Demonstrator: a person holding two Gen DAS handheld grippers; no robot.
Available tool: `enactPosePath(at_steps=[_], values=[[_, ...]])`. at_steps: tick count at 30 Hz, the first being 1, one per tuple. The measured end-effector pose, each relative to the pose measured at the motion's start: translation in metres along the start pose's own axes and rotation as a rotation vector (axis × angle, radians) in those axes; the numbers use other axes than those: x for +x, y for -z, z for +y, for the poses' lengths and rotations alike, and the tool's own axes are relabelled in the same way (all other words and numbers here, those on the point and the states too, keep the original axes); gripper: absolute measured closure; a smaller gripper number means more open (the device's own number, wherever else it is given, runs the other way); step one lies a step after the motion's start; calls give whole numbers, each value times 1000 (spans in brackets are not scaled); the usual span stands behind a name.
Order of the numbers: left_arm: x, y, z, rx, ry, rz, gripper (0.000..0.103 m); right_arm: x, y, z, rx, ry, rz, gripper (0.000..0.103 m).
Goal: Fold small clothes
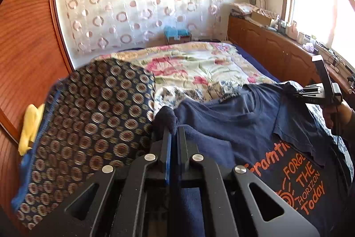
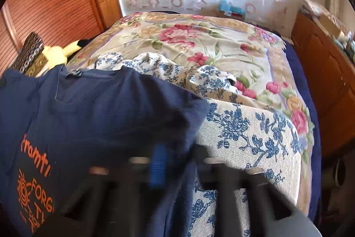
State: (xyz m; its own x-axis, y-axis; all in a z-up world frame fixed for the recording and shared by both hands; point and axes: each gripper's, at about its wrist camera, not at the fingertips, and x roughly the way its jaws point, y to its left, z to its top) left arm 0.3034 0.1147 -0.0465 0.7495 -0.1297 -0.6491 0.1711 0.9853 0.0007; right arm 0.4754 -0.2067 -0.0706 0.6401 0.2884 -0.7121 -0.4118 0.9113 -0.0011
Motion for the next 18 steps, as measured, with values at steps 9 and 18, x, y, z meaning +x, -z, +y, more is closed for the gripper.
enactPosePath(at_steps=[9,18], values=[[-76,-18,14,-19,-74,-163,99,-93,3,18,-39,93,-217,99],[-146,1,4,13,-73,-233,99,-168,38,35,-49,117,-290,99]])
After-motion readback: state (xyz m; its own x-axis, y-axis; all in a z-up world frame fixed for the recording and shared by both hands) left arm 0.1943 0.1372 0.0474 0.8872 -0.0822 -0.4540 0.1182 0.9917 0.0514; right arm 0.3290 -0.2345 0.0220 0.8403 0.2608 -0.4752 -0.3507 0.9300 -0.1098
